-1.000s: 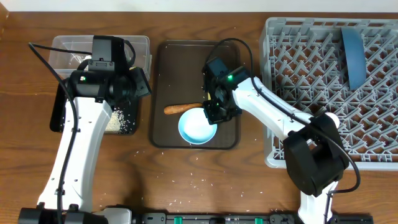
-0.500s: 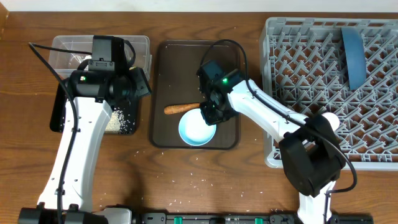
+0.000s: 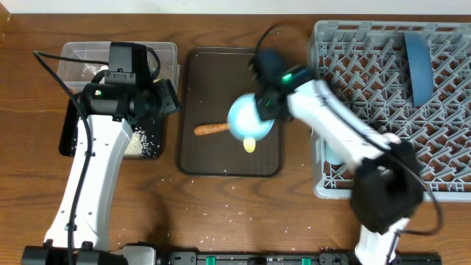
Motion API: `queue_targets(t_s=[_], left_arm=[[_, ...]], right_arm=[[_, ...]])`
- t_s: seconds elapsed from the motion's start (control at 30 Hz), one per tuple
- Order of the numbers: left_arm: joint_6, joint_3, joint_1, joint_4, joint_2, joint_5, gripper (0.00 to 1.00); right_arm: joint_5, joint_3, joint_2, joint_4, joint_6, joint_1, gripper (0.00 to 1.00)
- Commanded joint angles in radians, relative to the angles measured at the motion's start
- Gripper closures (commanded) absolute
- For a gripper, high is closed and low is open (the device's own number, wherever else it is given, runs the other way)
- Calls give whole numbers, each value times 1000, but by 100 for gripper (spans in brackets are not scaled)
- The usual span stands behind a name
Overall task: Sort waste into correct bins and load items into the dishwasher rack
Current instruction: 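Grasp the light-blue bowl with the right gripper and lift it, then carry the bowl right and place it in the dish rack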
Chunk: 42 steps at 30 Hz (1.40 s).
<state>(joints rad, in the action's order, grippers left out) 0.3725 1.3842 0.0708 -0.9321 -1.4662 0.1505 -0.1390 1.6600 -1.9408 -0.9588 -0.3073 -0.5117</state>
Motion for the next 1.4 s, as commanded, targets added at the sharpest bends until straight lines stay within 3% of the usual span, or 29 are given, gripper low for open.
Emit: queue_targets(t_s=[0.0,0.13,0.27,0.43,0.53,0.67,0.73,0.87,1.07,1.37], left_arm=[[6,6,-4,-2,-3,-6,29],[6,6,-4,-2,-3,-6,19],[6,6,-4,-2,-3,-6,15],[6,6,-4,-2,-3,-6,12],[6,6,-4,-2,-3,-6,12],[6,6,-4,-2,-3,-6,12],[6,6,-4,-2,-3,-6,12],[6,6,-4,-2,-3,-6,11],[6,6,-4,-2,-3,-6,11],[6,6,-4,-2,-3,-6,11]], right_arm=[[-395,66,131,40,-3,61,99],[-813,66,161,142,3,97,99],[-1106,64,129,270,189,120,99],[-1179,64,36,644,662,153,99],[-1172,64,-50,916,1036,181,99],[-1163,64,-156,1118,1444,198,99],[-1166,64,-202,1187,1564,204,99],[-1190,64,-260,1247,1600,212,99],[-1204,57,-286,1221,1518,202,99],[-1150,45,-287,856,1215,170,99]])
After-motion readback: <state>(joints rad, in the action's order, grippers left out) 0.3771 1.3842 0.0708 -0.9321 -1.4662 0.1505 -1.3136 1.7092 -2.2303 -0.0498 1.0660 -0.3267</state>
